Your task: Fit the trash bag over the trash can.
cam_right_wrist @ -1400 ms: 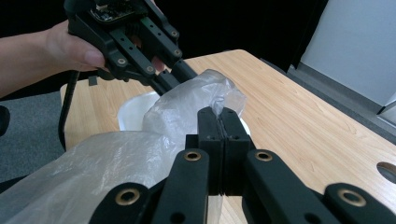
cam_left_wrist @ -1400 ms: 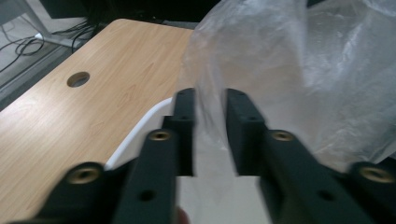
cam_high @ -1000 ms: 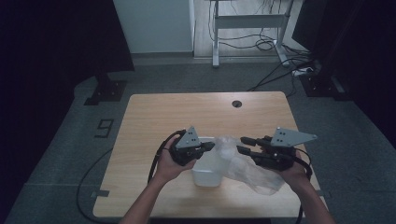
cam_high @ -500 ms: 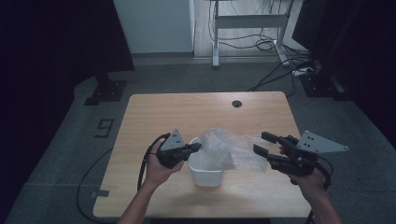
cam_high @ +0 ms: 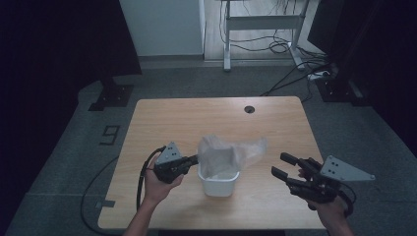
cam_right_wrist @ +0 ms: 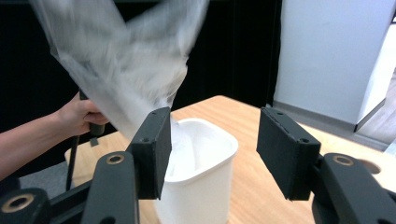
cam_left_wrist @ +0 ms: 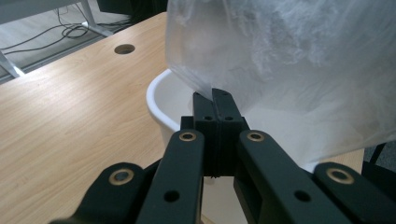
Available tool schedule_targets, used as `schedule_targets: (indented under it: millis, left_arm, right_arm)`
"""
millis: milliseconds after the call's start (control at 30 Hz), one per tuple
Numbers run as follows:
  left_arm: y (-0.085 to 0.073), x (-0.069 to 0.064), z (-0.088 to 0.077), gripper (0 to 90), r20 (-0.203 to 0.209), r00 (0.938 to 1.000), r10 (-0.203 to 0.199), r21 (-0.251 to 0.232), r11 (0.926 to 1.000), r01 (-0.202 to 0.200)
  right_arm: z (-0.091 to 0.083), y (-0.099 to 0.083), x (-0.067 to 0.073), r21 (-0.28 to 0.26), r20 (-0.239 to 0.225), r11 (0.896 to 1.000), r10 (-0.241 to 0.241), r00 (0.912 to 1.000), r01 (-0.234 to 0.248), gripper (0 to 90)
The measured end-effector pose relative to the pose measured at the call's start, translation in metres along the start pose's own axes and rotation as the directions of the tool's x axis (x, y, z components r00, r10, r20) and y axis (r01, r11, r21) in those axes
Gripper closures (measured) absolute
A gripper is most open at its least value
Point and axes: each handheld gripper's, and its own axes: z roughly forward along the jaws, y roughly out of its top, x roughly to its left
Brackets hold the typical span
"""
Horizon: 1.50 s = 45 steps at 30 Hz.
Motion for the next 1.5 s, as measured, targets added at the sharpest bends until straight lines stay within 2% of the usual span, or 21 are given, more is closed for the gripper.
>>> schedule_targets:
  millis: [200,367,500,633,733,800,867,900,933,1000,1067,1133,1200,1267,1367,1500]
  left_arm:
    - [-0.003,-0.002,0.003,89.6,0.012,0.9999,-0.011,-0.009,0.9999,0.011]
    - [-0.004,-0.003,0.004,89.5,0.016,0.9998,-0.012,-0.009,0.9999,0.012]
    - [-0.004,-0.003,0.005,89.5,0.015,0.9997,-0.017,-0.011,0.9998,0.017]
    - [-0.004,-0.002,0.005,89.5,0.011,0.9998,-0.018,-0.01,0.9998,0.018]
    - [-0.004,-0.002,0.006,89.5,0.011,0.9997,-0.02,-0.011,0.9997,0.02]
    - [-0.004,-0.003,0.006,89.4,0.015,0.9996,-0.022,-0.013,0.9997,0.022]
    - [-0.004,-0.005,0.007,89.4,0.022,0.9995,-0.02,-0.013,0.9997,0.021]
    - [-0.004,-0.005,0.007,89.3,0.026,0.9995,-0.016,-0.012,0.9998,0.016]
    - [-0.005,-0.006,0.006,89.2,0.03,0.9995,-0.011,-0.012,0.9999,0.012]
    - [-0.006,-0.008,0.005,88.7,0.045,0.999,-0.002,-0.017,0.9998,0.003]
    - [-0.006,-0.01,0.003,87.8,0.058,0.9983,0.007,-0.019,0.9998,-0.006]
    - [-0.007,-0.012,0.001,84.8,0.07,0.9971,0.029,-0.028,0.9992,-0.028]
    - [-0.006,-0.014,-0.003,71.8,-0.001,0.9992,0.041,-0.062,0.9973,-0.041]
    - [-0.002,-0.014,-0.008,57.8,-0.03,0.9992,0.027,-0.103,0.9942,-0.03]
    - [0.004,-0.012,-0.017,47.9,-0.03,0.9995,0.009,-0.148,0.9889,-0.013]
    - [0.017,-0.006,-0.024,45.1,-0.019,0.9997,0.013,-0.165,0.9862,-0.016]
  right_arm:
    - [0.017,-0.012,0.011,0.039,-0.053,0.999,0.0,0.9986,0.002,43.8]
    - [0.03,-0.014,0.015,0.052,-0.085,0.999,0.0,0.9963,0.004,42.9]
    - [0.035,-0.015,0.023,0.059,-0.124,0.998,-0.018,0.9921,0.026,42.5]
    - [0.039,-0.017,0.033,0.079,-0.15,0.995,-0.056,0.9872,0.068,41.8]
    - [0.046,-0.017,0.04,0.085,-0.151,0.994,-0.061,0.9866,0.075,40.7]
    - [0.054,-0.017,0.041,0.081,-0.128,0.995,-0.05,0.9905,0.06,41.7]
    - [0.061,-0.016,0.042,0.059,-0.122,0.996,-0.055,0.991,0.063,49.9]
    - [0.065,-0.016,0.043,0.047,-0.105,0.996,-0.067,0.9922,0.072,58.7]
    - [0.067,-0.015,0.043,0.035,-0.082,0.996,-0.073,0.9939,0.076,72.1]
    - [0.073,-0.011,0.04,0.042,-0.017,0.995,-0.086,0.9961,0.087,87.4]
    - [0.076,-0.007,0.034,0.037,0.004,0.994,-0.099,0.995,0.099,88.7]
    - [0.079,0.0,0.03,0.044,0.002,0.991,-0.127,0.9919,0.127,88.7]
    - [0.081,0.006,0.028,0.049,-0.015,0.987,-0.151,0.9884,0.152,88.7]
    - [0.082,0.01,0.028,0.058,-0.022,0.984,-0.168,0.9855,0.169,88.7]
    - [0.083,0.014,0.03,0.055,-0.032,0.98,-0.19,0.9812,0.192,88.7]
    - [0.08,0.017,0.03,0.046,-0.057,0.975,-0.213,0.9753,0.216,88.6]
